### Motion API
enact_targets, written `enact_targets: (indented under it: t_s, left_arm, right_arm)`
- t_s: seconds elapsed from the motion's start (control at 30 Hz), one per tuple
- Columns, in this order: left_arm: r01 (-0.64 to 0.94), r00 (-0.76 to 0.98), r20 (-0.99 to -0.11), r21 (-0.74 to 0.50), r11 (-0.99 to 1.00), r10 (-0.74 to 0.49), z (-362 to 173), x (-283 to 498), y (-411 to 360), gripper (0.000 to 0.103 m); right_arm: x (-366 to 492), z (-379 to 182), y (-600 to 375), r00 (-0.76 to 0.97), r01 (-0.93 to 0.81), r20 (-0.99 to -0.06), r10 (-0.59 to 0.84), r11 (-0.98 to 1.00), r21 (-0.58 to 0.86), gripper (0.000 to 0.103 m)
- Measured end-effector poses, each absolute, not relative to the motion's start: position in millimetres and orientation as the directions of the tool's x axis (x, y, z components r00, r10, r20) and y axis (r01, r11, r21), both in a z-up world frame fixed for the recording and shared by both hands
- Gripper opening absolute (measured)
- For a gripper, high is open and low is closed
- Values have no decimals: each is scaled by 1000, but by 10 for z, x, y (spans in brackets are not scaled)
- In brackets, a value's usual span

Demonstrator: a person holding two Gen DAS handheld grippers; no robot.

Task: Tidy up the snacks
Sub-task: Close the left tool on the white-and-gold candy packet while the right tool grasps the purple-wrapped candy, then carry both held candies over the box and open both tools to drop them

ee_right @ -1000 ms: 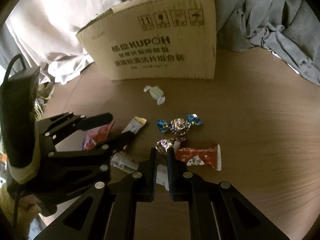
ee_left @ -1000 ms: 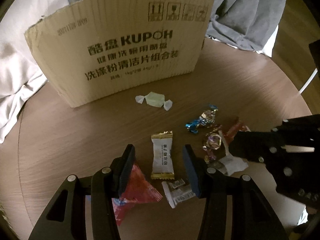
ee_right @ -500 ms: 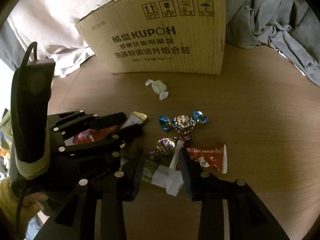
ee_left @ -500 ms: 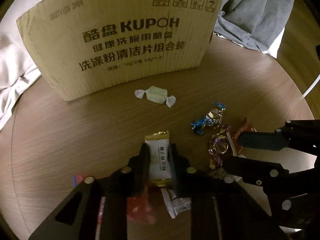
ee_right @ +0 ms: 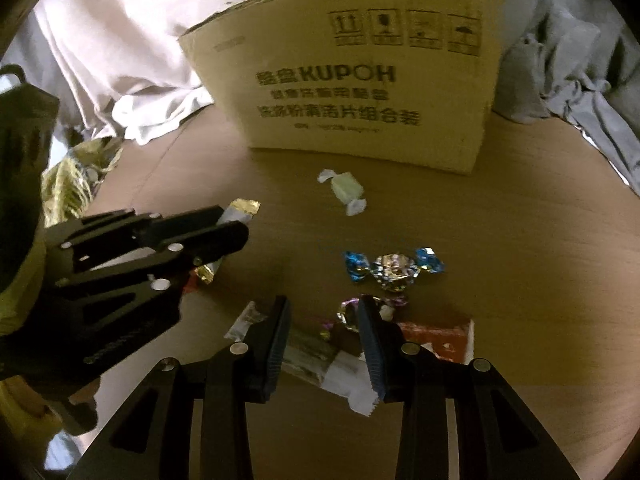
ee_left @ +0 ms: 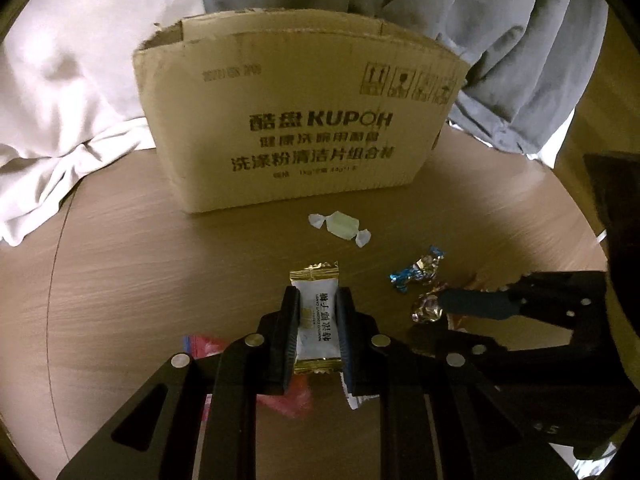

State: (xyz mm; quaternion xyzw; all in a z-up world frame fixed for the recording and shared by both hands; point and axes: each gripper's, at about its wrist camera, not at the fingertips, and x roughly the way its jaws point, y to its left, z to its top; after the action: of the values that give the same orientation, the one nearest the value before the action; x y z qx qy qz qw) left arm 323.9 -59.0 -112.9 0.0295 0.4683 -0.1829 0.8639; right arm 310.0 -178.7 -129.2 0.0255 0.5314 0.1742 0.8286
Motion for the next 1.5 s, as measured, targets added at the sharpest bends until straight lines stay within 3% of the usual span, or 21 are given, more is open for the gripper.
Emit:
enact_targets:
  t_s: [0.7, 0.8, 0.93, 1.5]
  left_arm:
    - [329, 512, -805, -139, 934, -300, -1096, 3163, -529, 19]
    - [325, 515, -806, -134, 936, -294, -1101, 3142, -516, 19]
    - [323, 523, -800, -132, 937, -293, -1077, 3096, -516, 19]
    - [354, 657, -664, -148, 923, -358, -257, 3011, -493, 19]
  right_arm:
    - [3184, -1490, -1793, 357, -196, -894, 270, 958, 210, 36]
    - [3153, -1502, -1720, 376, -220, -898, 229, 963, 154, 26]
    - [3108, -1468, -1737, 394, -224, -889, 233, 963, 153, 26]
    - [2989, -438, -1872, 609, -237, -731, 307, 950, 202, 26]
